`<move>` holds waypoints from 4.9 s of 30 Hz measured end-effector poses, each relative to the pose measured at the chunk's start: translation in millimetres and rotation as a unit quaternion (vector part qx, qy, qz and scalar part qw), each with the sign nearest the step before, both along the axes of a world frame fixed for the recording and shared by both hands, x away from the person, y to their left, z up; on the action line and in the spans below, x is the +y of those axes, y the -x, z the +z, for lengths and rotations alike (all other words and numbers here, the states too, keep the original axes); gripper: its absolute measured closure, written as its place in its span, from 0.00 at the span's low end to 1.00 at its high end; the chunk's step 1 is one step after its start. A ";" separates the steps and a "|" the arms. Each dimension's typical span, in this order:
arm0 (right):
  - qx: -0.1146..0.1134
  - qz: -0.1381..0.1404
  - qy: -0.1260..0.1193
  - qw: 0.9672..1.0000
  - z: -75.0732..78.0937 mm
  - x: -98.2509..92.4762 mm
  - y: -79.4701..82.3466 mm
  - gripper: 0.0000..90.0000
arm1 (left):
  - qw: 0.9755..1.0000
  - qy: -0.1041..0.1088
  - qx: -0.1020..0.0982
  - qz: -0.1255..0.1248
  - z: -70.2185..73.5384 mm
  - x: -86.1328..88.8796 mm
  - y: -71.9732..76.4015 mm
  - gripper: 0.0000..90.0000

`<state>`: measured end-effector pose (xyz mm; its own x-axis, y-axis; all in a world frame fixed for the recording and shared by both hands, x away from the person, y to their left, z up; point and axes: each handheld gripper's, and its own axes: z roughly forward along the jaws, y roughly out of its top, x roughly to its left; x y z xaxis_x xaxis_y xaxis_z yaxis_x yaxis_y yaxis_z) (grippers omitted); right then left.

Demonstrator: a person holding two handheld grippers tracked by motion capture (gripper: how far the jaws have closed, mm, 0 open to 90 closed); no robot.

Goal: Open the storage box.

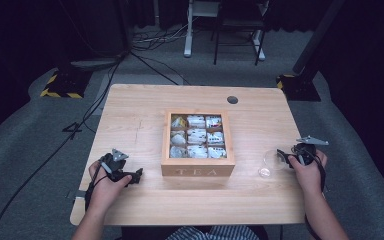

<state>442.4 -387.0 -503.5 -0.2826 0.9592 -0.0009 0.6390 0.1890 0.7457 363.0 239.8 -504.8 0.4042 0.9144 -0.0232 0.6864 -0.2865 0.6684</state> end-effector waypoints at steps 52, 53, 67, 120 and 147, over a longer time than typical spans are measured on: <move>0.002 0.016 0.000 1.000 0.1 3.0 -0.5 0.23 | 0.987 0.050 -0.077 -0.135 68.6 -81.5 32.8 0.32; 0.001 0.018 0.000 1.000 0.1 2.9 -0.6 0.23 | 0.986 0.050 -0.076 -0.137 66.3 -83.4 32.3 0.34; 0.001 0.021 0.000 1.000 0.0 3.5 -0.9 0.23 | 0.988 0.023 -0.063 -0.142 54.0 -88.5 29.6 0.61; 0.002 0.052 0.000 0.999 0.1 5.1 2.7 0.23 | 0.979 0.014 -0.160 -0.126 83.7 -98.1 13.6 0.39; 0.003 0.008 0.011 1.000 32.8 -13.6 53.0 0.30 | 0.972 0.015 -0.204 -0.117 116.7 -95.3 -11.0 0.54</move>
<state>389.4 -400.6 -470.7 -0.2979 0.9544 -0.0208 0.6405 0.2160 0.7369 374.1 144.4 -388.1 0.5819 0.7978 0.1575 0.2812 -0.3791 0.8816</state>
